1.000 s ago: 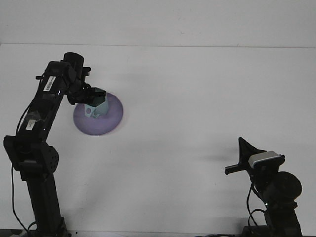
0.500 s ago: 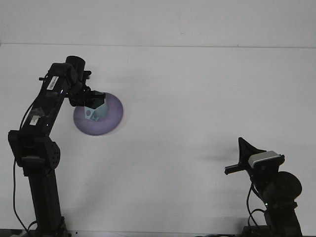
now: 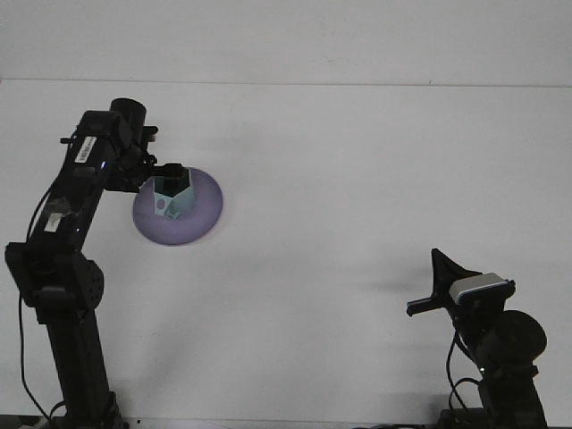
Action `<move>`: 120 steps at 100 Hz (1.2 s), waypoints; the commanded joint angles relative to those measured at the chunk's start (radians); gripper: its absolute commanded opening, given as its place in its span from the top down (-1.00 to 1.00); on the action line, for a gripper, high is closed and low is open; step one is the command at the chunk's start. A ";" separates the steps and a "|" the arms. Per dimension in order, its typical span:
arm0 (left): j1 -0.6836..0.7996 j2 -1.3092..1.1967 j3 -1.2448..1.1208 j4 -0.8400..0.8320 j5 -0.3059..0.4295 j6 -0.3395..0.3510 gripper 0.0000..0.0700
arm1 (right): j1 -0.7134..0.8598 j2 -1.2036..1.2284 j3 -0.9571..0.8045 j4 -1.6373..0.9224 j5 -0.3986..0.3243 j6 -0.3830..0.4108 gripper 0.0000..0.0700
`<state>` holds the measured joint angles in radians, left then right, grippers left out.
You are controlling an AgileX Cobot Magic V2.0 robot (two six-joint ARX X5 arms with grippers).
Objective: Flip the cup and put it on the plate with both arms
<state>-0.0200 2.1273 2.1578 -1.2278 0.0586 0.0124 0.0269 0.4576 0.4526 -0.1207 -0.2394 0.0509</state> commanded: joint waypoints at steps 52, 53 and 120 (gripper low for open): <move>0.077 -0.653 0.002 0.019 0.002 -0.027 0.96 | 0.002 0.000 0.005 0.008 0.004 0.005 1.00; 0.077 -0.668 -0.007 0.021 0.002 -0.026 0.97 | 0.002 0.000 0.005 0.008 0.004 0.004 1.00; 0.077 -1.706 -1.519 1.040 0.054 0.018 0.97 | 0.000 -0.035 0.003 -0.008 0.054 -0.051 1.00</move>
<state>0.0563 0.4507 0.7265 -0.2588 0.1066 0.0345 0.0269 0.4297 0.4526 -0.1429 -0.2043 0.0216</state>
